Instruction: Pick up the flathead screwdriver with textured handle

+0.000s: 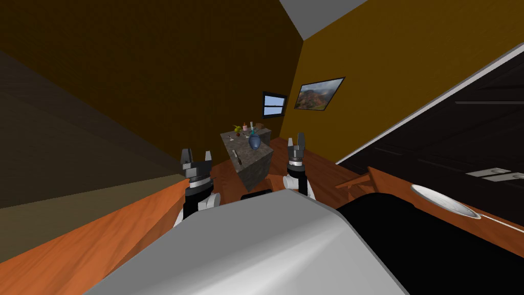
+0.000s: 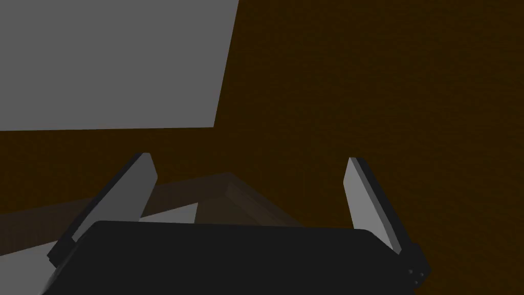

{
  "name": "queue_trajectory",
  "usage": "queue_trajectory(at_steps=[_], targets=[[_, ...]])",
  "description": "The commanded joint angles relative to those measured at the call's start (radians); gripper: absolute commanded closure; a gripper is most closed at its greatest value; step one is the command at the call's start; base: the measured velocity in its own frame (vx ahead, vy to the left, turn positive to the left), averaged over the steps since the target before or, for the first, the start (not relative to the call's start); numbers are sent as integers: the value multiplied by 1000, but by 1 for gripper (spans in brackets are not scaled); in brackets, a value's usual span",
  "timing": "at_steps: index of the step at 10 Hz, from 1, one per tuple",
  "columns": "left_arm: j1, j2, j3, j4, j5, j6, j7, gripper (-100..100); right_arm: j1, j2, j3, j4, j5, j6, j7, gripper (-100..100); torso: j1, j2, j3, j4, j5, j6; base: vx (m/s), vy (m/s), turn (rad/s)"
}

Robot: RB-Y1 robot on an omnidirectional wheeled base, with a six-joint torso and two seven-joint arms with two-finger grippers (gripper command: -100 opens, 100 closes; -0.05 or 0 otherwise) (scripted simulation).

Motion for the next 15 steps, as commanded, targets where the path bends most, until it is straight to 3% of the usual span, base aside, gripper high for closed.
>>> queue_trajectory(at_steps=[1, 4, 7, 15], targets=[[-3, 31, 4, 11, -14, -1, -4, -100, 0, 0, 0, 0, 0, 0, 0, 0, 0, 0, 0, 0, 0, 0, -8, -16, 10], [-16, 91, 19, 55, -65, -6, -21, -100, 0, 0, 0, 0, 0, 0, 0, 0, -3, 1, 1, 0, -1, 0, -21, -61, 20], [-36, 133, 42, 122, -141, -12, -48, -100, 0, 0, 0, 0, 0, 0, 0, 0, -7, 3, 2, 1, -2, 0, -38, -106, 38], [-102, 190, 116, 339, -371, -27, -135, -100, 0, 0, 0, 0, 0, 0, 0, 0, -9, 3, 2, 1, -2, 0, -43, -134, 45]])
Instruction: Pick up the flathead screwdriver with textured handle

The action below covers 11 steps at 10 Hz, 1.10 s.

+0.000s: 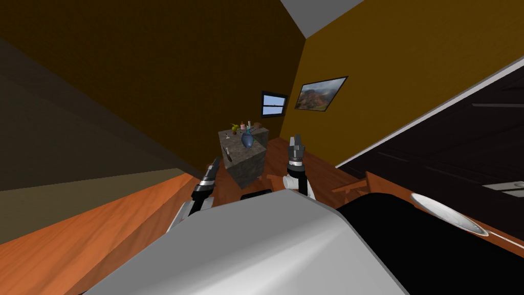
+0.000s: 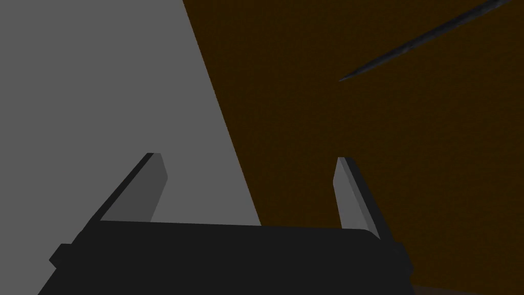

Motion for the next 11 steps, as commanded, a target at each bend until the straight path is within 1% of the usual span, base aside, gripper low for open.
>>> queue_trajectory(at_steps=[1, 3, 5, 6, 7, 9, 10, 11], targets=[[-12, 12, 16, 36, -40, 2, -15, -100, 0, 0, 0, 0, 0, 0, 0, 0, 0, 0, 0, 0, 0, 0, -54, -124, 59], [-26, 20, 31, 81, -80, 1, -35, -100, 0, 0, 0, 0, 0, 0, 0, 0, 1, -2, -1, 0, 0, 0, -27, -109, 48], [-38, 27, 46, 122, -111, 1, -53, -100, 0, 0, 0, 0, 0, 0, 0, 0, 2, -4, -2, -1, 0, 0, -4, -97, 43], [-49, 32, 60, 159, -131, 2, -70, -100, 0, 0, 0, 0, 0, 0, 0, 0, 3, -5, -3, -1, 0, 0, 1, -90, 78], [-49, 32, 60, 159, -131, 2, -70, -100, 0, 0, 0, 0, 0, 0, 0, 0, 3, -5, -3, -1, 1, 0, 2, -78, 32], [-60, 37, 73, 194, -142, 3, -86, -100, 0, 0, 0, 0, 0, 0, 0, 0, 5, -5, -3, -1, 1, 0, 13, -57, 27], [-70, 41, 86, 228, -146, 5, -100, -100, 0, 0, 0, 0, 0, 0, 0, 0, 5, -6, -3, -1, 1, 0, 55, -73, 54], [-75, 43, 92, 245, -145, 6, -107, -100, 0, 0, 0, 0, 0, 0, 0, 0, 4, -8, -4, -2, 1, 0, 84, -67, 49]])
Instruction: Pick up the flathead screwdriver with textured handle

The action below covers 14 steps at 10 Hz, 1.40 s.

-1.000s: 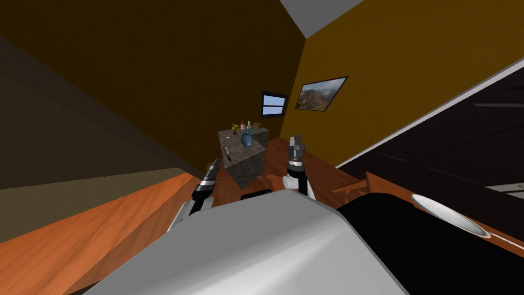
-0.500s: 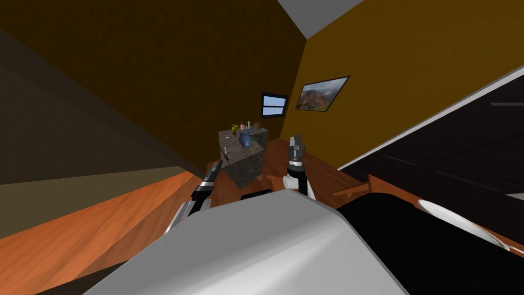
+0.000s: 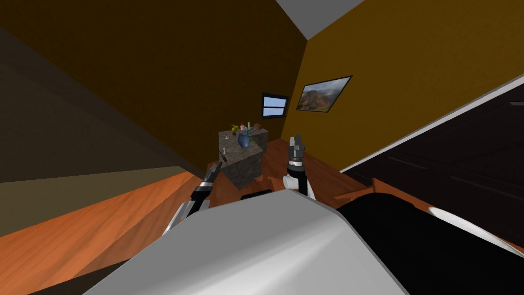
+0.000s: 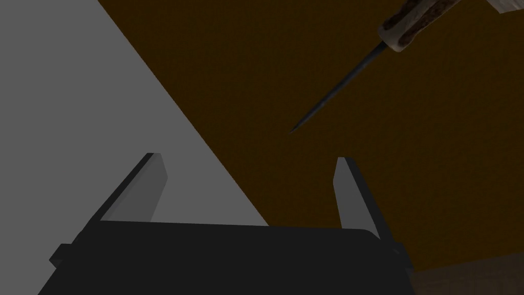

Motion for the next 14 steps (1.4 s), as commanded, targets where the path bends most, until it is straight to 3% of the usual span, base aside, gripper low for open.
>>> queue_trajectory(at_steps=[1, 6, 12, 13, 14], targets=[[-11, 4, 13, 36, 2, -2, -15, -100, 0, 0, 0, 0, 0, 0, 0, 0, 0, 0, 0, 0, 0, 0, 83, -53, 33], [-40, 20, 51, 138, 29, 1, -52, -100, 0, 0, 0, 0, 0, 0, 0, 0, 2, -5, -3, -1, 0, 0, 131, -45, 26], [-63, 21, 77, 212, 58, 2, -77, -100, 0, 0, 0, 0, 0, 0, 0, 0, 4, -3, -2, -1, 1, 0, 104, -16, 14], [-64, 21, 78, 215, 59, 1, -79, 0, 0, 0, 0, 0, 0, 0, 0, 0, 4, 0, 0, 0, 1, 0, 10, -1, -1], [-72, 42, 82, 193, 61, 31, -56, -100, 0, 0, 0, 0, 0, 0, 0, 0, 5, 3, 2, 0, 1, 0, 77, -28, -71]])
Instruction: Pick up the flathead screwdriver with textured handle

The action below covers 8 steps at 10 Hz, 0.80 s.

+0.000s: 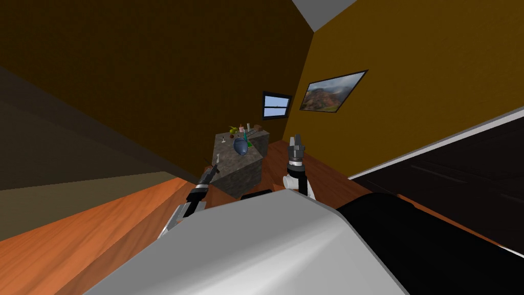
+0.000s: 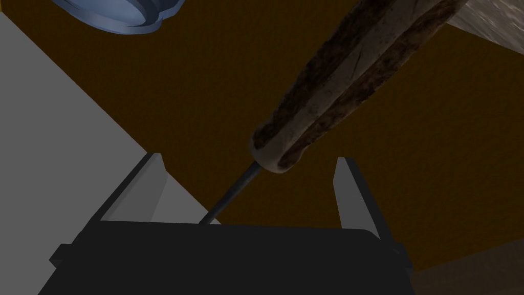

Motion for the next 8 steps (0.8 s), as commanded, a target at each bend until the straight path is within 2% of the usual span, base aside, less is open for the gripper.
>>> queue_trajectory(at_steps=[1, 2, 6, 7, 8], targets=[[0, 0, 0, 0, 0, 0, 0, -100, 0, 0, 0, 0, 0, 0, 0, 0, 0, 0, 0, 0, 0, 0, 49, -15, -16], [-1, 2, 0, -2, 0, 5, 3, 100, 0, 0, 0, 0, 0, 0, 0, 0, 0, 1, 0, 0, 0, 0, 7, -2, 5], [-1, 3, 0, -2, -1, 4, 1, 100, 0, 0, 0, 0, 0, 0, 0, 0, 3, 5, 2, 1, 2, -1, 0, 0, 0], [-1, 3, 0, -3, -1, 4, 0, 0, 0, 0, 0, 0, 0, 0, 0, 0, 3, 5, 2, 1, 2, -1, 0, 0, 0], [-1, 3, 0, -3, -1, 4, 0, 100, 0, 0, 0, 0, 0, 0, 0, 0, 3, 5, 2, 1, 2, -1, 0, 0, 0]])
